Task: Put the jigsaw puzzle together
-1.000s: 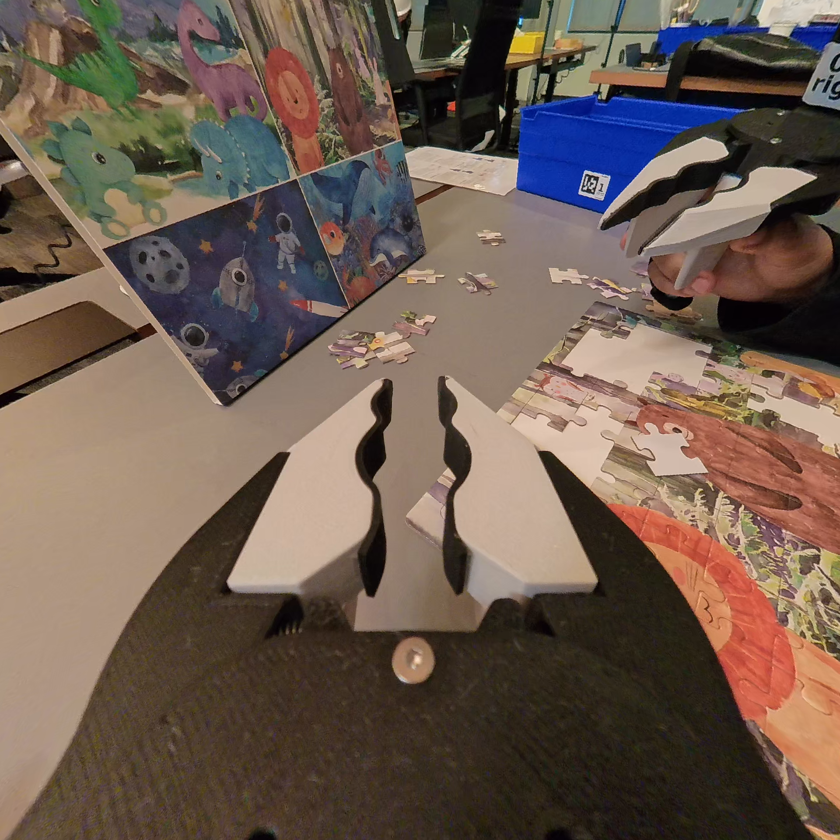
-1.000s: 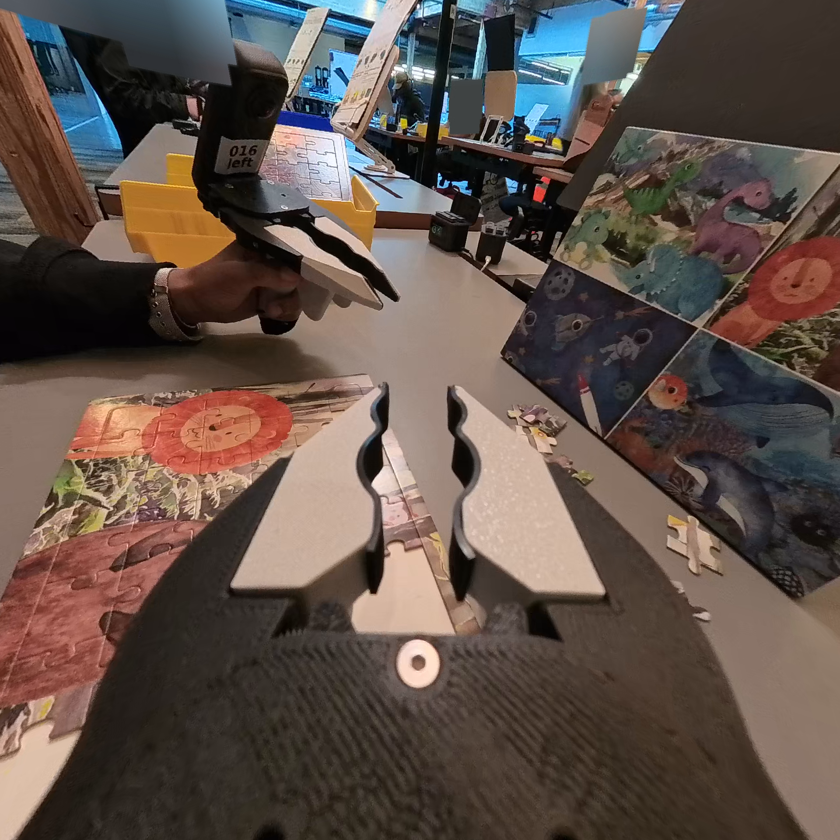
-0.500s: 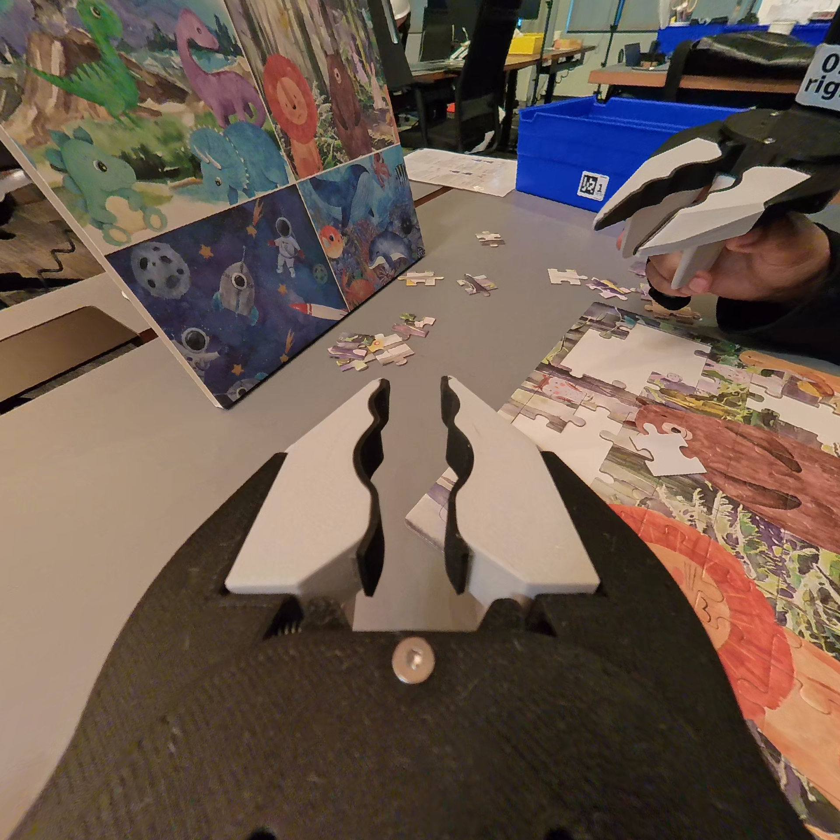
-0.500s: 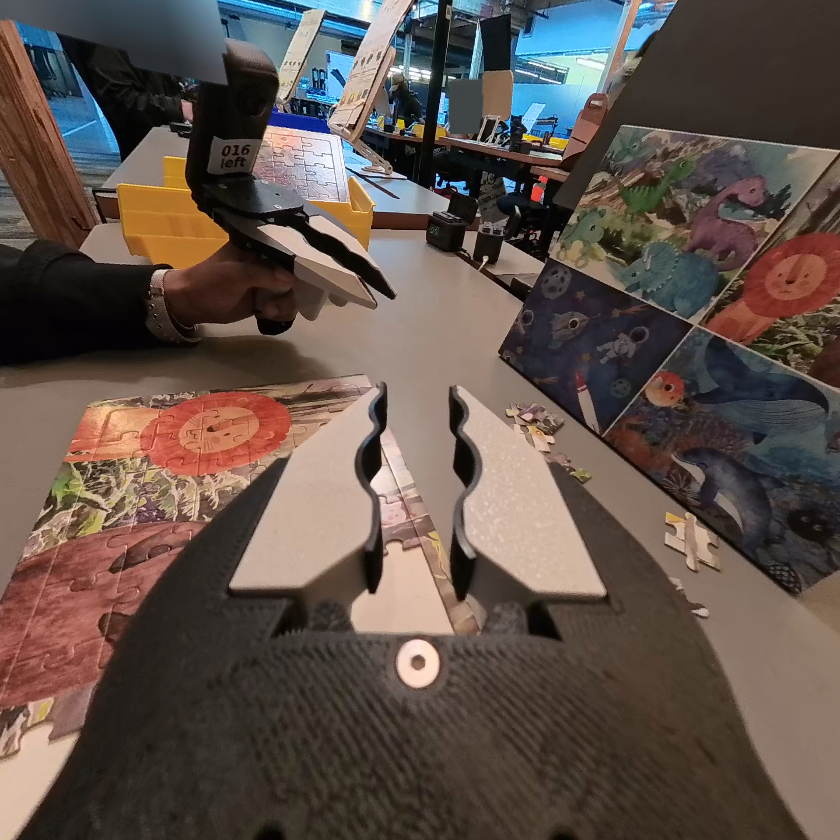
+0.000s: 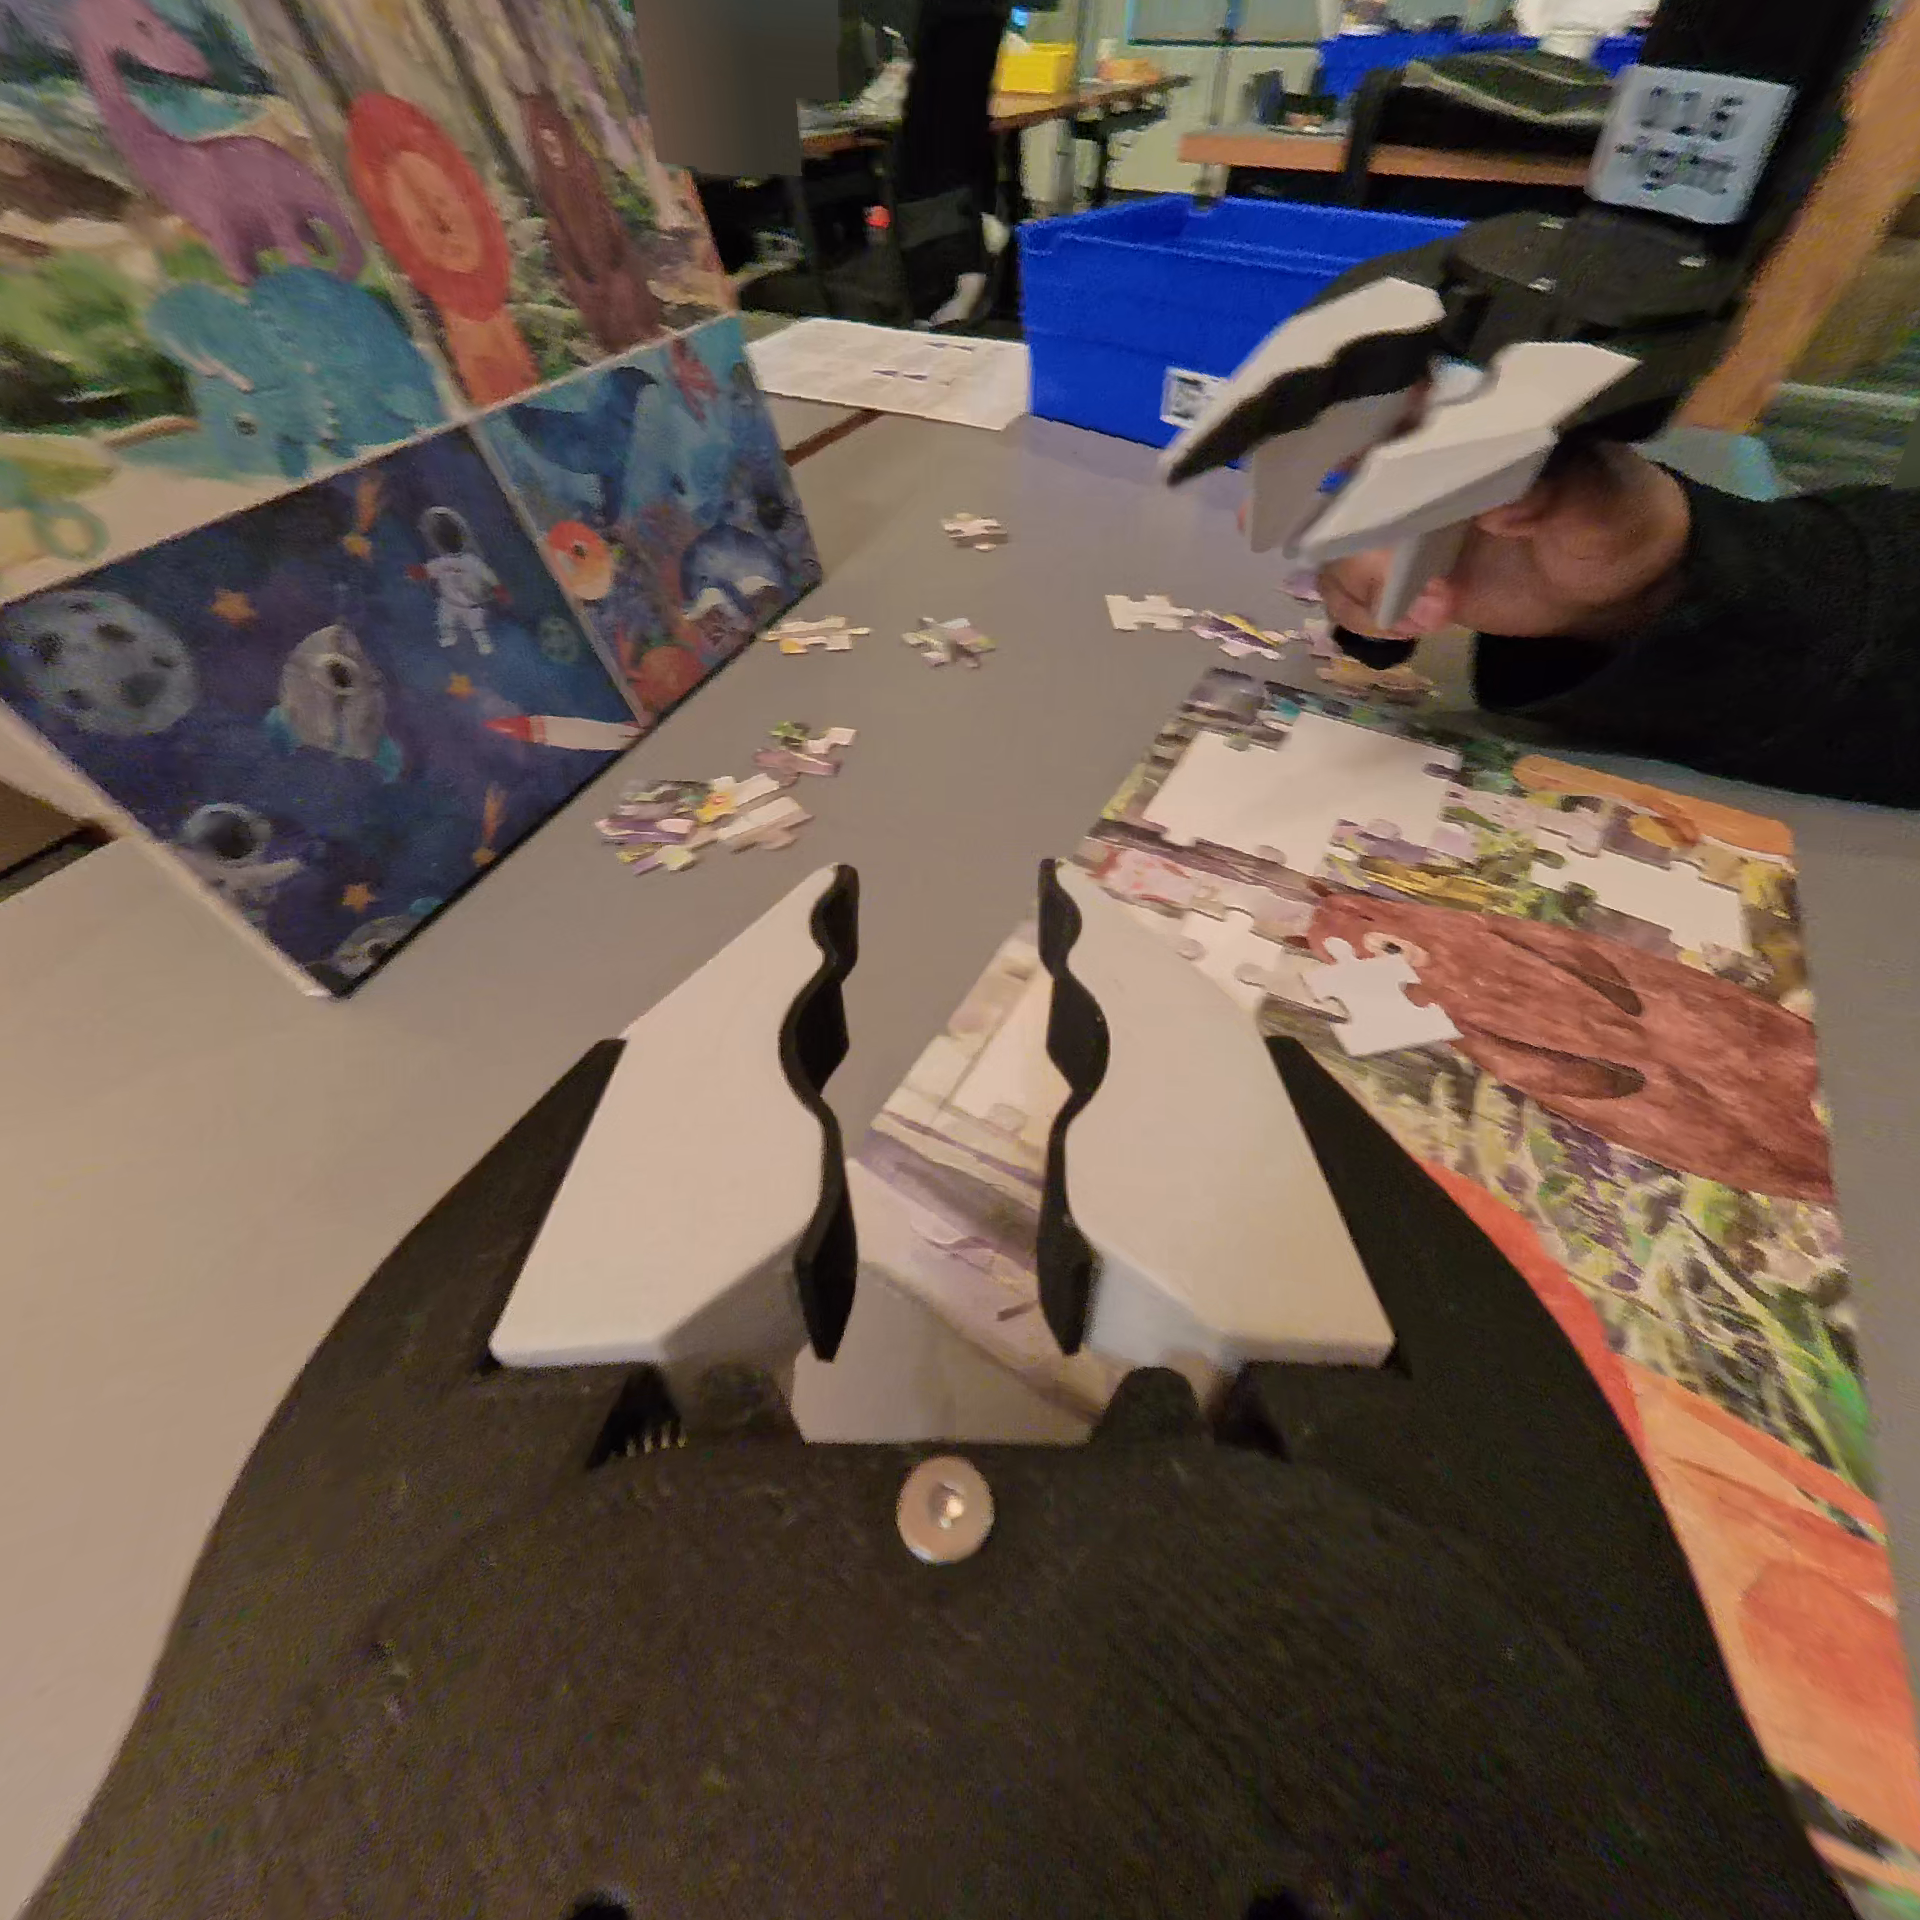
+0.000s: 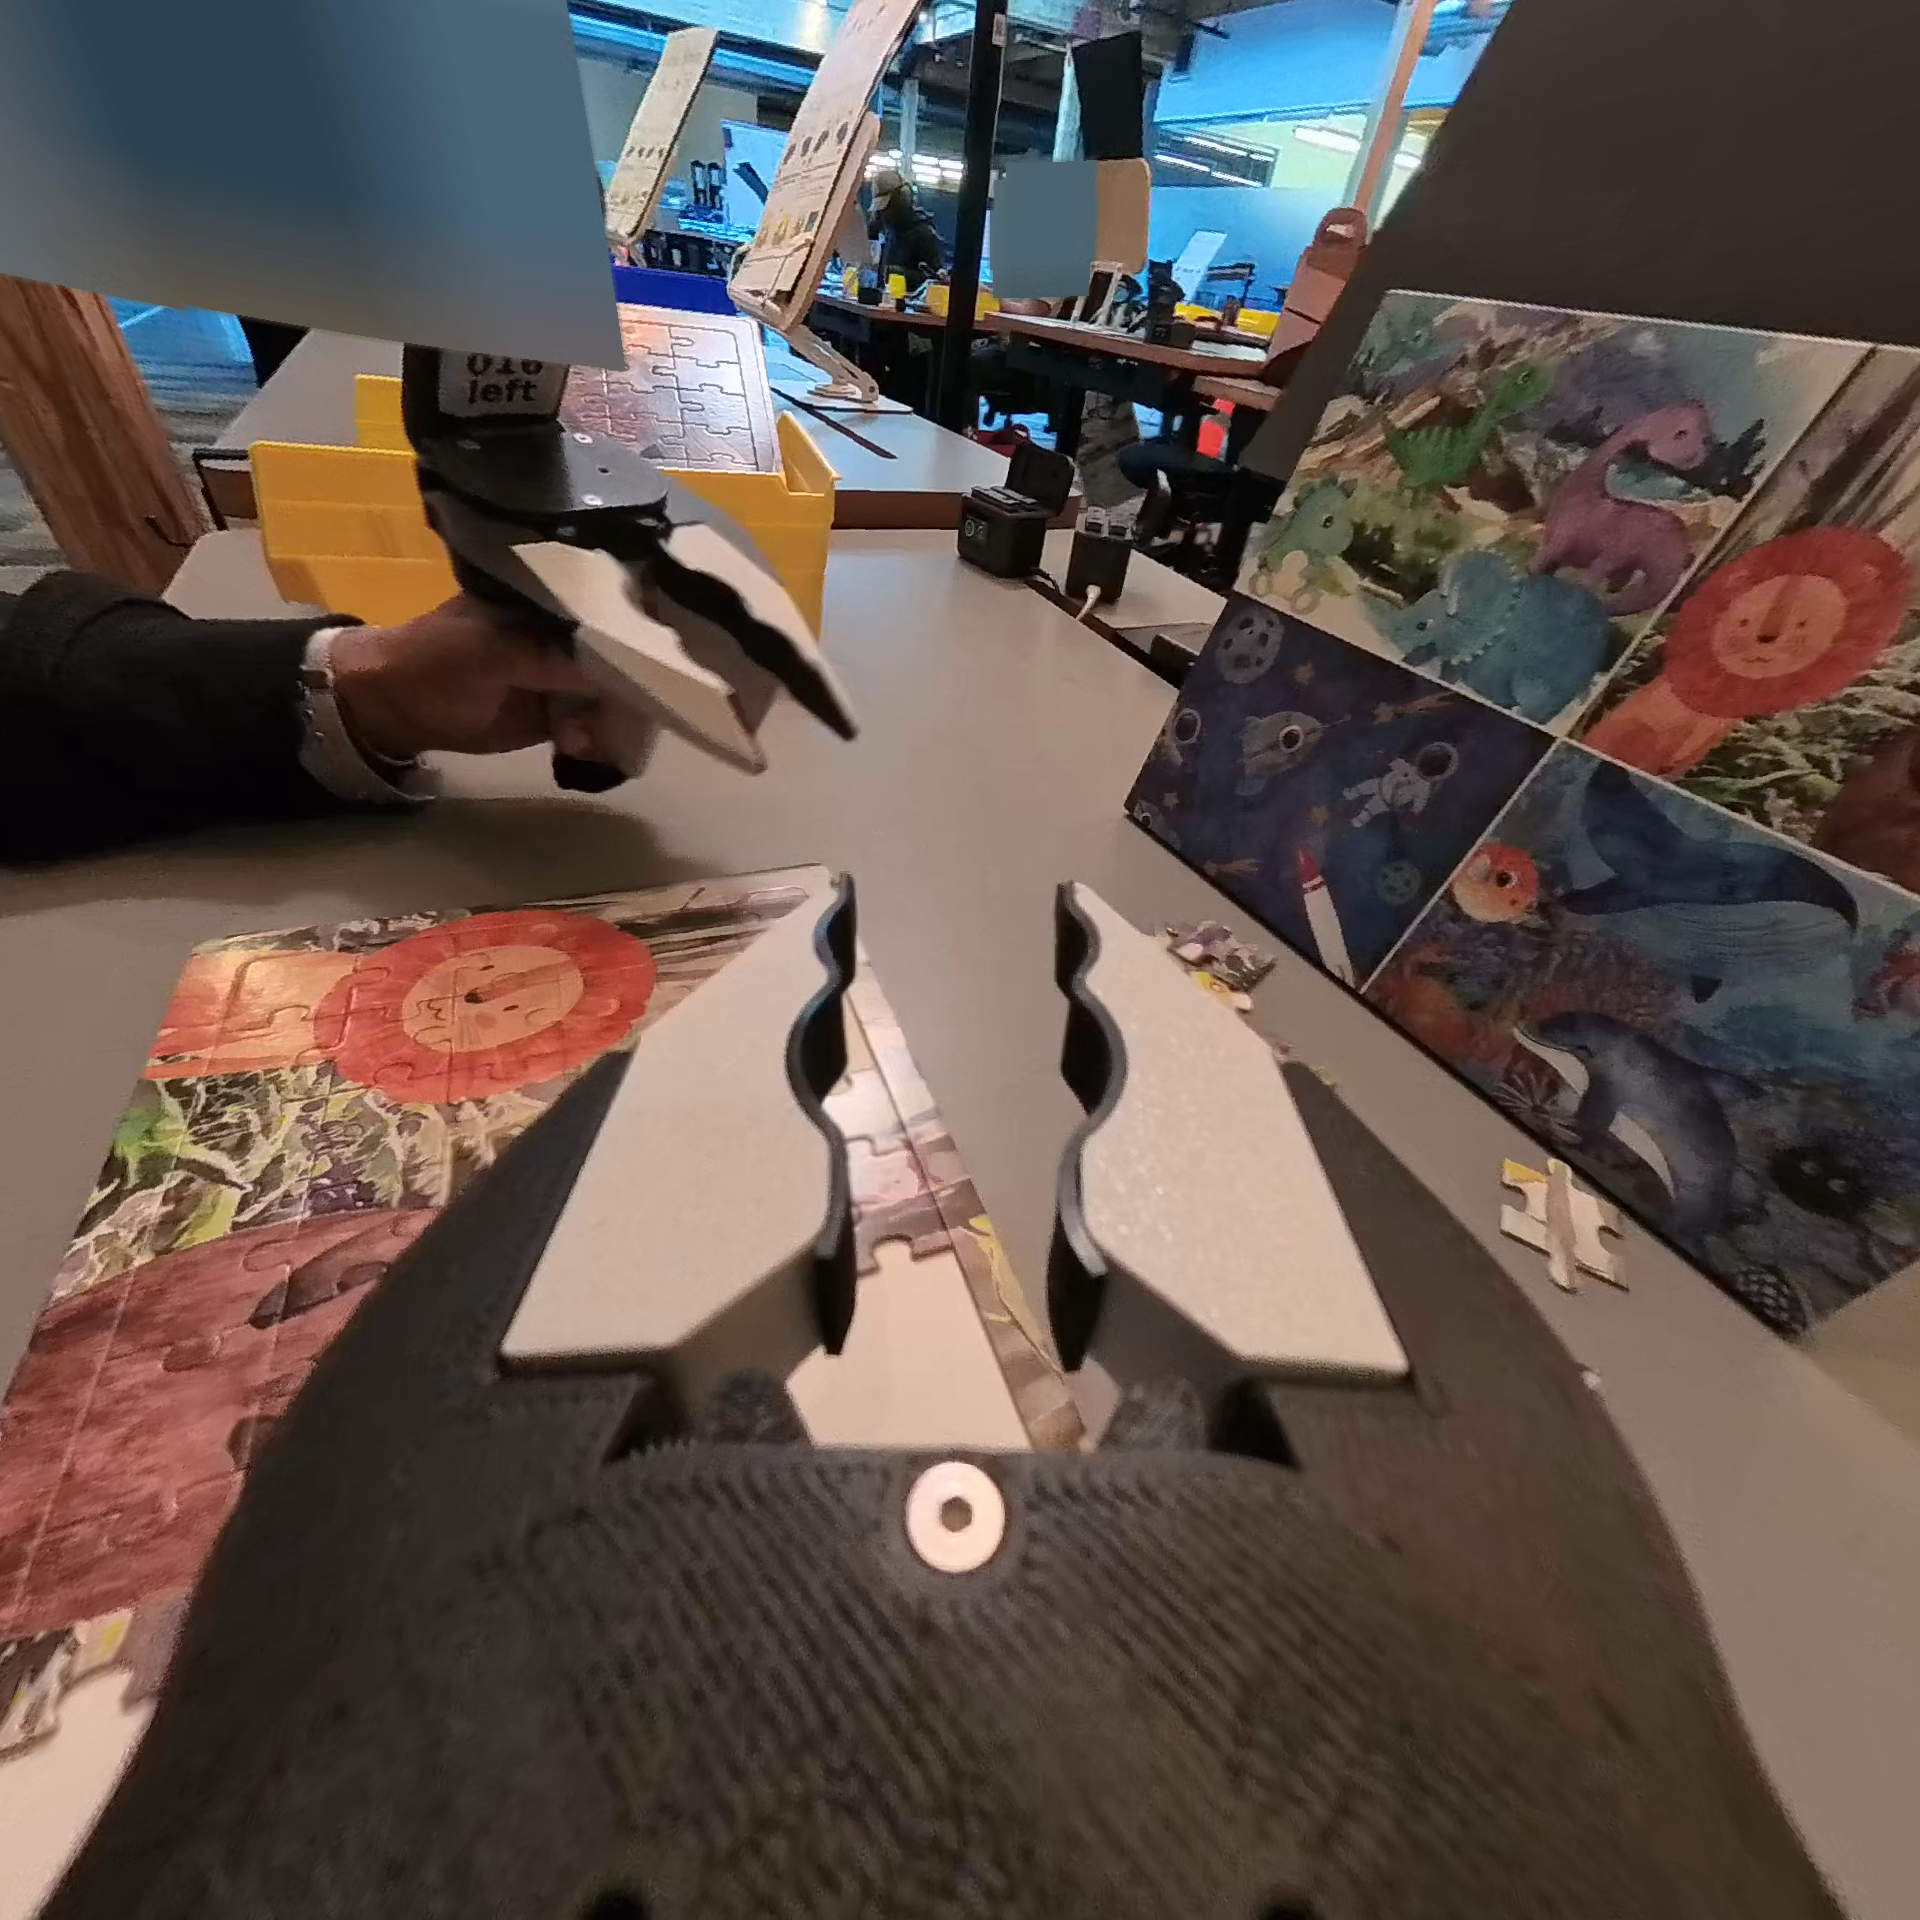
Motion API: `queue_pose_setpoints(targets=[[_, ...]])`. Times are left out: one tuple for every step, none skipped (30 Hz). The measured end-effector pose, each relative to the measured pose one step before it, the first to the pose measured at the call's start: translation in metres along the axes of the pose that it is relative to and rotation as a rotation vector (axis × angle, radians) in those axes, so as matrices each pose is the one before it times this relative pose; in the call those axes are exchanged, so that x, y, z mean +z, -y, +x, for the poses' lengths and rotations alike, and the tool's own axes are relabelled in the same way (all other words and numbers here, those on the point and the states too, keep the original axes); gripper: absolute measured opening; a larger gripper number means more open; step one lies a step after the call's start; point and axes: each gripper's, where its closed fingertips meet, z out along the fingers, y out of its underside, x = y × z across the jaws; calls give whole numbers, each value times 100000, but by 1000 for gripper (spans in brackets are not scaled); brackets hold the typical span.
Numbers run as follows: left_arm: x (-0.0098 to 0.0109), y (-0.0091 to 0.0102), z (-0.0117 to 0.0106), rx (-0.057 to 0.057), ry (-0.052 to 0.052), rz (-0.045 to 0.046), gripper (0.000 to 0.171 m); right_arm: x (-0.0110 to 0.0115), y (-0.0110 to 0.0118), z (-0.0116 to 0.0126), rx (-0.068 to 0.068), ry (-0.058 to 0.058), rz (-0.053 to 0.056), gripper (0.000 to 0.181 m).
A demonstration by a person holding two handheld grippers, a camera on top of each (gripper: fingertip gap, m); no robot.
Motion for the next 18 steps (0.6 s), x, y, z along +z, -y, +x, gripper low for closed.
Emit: queue_pose_setpoints(targets=[[162, -155, 916, 183, -5193, -1641, 35, -125, -88, 311, 286, -917, -139, 37], [206, -170, 1023, 473, -5522, -1791, 37, -134, -106, 354, 265, -1051, -256, 37], [255, -182, 1013, 1005, -4962, -2002, 39, -156, -36, 349, 428, -963, 5, 37], [318, -192, 780, 1567, -2915, -2270, 42, -159, 56, 295, 693, -738, 474, 36], [355, -159, 676, 2276, -1623, -2090, 46, -154, 135, 232, 898, -461, 807, 36], [400, -173, 729, 2476, -1796, -2171, 47, -154, 167, 185, 861, -316, 853, 36], [470, -182, 791, 1981, -2461, -2054, 46, -133, 148, 156, 528, -404, 702, 36], [555, -280, 798, 950, -3122, -2279, 47, -116, 115, 165, 33, -621, 471, 36], [602, -441, 879, 140, -4255, -3276, 47, -75, 40, 133, -338, -689, 134, 36], [573, -546, 761, -84, -3760, -3850, 46, -41, -26, 106, -476, -529, -248, 36], [523, -517, 590, 343, -2651, -3740, 47, 5, -74, 51, -430, -329, -428, 36], [445, -416, 481, 1051, -1751, -3364, 46, 34, -60, -14, -285, -90, -358, 36], [373, -249, 332, 1446, -483, -2538, 45, 40, -46, -58, -137, 152, -261, 36], [338, -79, 274, 1451, -75, -1684, 45, 64, -46, -80, -92, 225, -208, 36], [325, 38, 398, 1244, -829, -1086, 45, 69, -44, -91, -112, 226, -212, 36], [346, 97, 418, 883, -889, -835, 45, 62, -50, -77, -100, 214, -238, 36], [390, 92, 233, 476, 227, -1055, 45, 45, -49, -69, -61, 188, -218, 36], [413, 58, 52, -185, 1337, -1492, 45, 41, -36, -57, -32, 185, -180, 36]])
